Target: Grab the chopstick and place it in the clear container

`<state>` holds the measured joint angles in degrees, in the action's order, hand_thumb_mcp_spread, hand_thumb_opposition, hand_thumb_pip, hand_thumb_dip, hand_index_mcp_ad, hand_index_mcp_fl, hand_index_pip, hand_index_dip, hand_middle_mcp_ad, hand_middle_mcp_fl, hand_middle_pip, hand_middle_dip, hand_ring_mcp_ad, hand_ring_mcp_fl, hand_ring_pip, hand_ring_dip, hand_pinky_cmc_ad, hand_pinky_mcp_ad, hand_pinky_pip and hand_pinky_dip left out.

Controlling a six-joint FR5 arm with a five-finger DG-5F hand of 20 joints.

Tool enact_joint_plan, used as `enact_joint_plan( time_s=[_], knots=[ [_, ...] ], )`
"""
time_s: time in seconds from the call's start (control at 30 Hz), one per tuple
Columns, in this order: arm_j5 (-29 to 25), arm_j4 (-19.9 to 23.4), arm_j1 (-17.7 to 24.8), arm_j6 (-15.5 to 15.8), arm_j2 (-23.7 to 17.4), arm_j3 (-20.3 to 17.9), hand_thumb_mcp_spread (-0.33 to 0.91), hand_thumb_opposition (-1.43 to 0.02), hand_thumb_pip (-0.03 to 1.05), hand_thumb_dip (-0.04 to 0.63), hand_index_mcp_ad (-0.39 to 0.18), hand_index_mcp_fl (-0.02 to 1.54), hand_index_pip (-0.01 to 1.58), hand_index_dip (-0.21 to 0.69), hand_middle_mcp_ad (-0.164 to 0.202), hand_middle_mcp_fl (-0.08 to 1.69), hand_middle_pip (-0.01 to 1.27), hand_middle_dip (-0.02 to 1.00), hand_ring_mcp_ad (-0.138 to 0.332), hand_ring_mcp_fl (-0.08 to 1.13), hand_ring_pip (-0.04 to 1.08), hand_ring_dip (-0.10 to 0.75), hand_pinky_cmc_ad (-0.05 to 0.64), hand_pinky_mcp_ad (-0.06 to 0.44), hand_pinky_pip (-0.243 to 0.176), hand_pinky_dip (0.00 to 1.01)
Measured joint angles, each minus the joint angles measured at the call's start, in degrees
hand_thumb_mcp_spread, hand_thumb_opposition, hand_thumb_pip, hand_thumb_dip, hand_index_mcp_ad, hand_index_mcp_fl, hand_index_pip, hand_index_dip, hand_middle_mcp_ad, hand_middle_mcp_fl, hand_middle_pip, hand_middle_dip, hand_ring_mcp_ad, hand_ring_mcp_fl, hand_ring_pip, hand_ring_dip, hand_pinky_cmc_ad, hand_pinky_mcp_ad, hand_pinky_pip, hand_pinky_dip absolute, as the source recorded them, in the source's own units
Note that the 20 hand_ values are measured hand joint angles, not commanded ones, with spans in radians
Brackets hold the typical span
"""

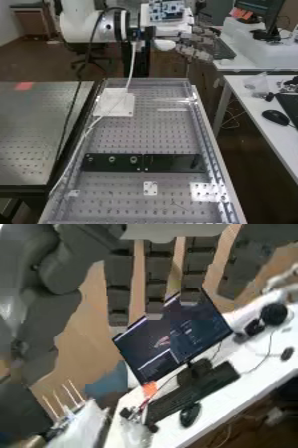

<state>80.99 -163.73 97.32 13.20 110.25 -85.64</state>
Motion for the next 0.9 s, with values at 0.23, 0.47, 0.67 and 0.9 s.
enact_joint_plan(
  time_s=[0.23, 0.47, 0.67, 0.9],
  knots=[
    [3.9, -2.8, -2.3, 16.8, -6.3, -3.3, 0.29, -0.73, 0.32, 0.134, -0.18, 0.46, 0.02, 0.45, 0.005, 0.17, 0.09, 0.36, 0.101, 0.04, 0.1, 0.262, 0.429, 0.281, 0.017, 0.17],
    [3.3, -5.6, -2.3, 27.7, -9.8, -5.2, 0.25, -0.71, 0.38, 0.115, -0.18, 0.34, 0.02, 0.365, 0.005, 0.13, 0.1, 0.3, 0.108, 0.03, 0.1, 0.213, 0.429, 0.298, 0.017, 0.17],
    [2.2, -11.6, -2.2, 33.7, -10.8, -4.2, 0.2, -0.69, 0.38, 0.084, -0.185, 0.23, 0.03, 0.279, -0.005, 0.05, 0.1, 0.25, 0.113, 0.01, 0.11, 0.164, 0.428, 0.295, -0.012, 0.16],
    [1.7, -12.8, -4.1, 33.4, -11.1, -3.3, 0.19, -0.66, 0.38, 0.068, -0.159, 0.21, 0.04, 0.236, 0.007, 0.05, 0.12, 0.25, 0.147, 0.02, 0.11, 0.134, 0.452, 0.295, -0.045, 0.16]
  ],
)
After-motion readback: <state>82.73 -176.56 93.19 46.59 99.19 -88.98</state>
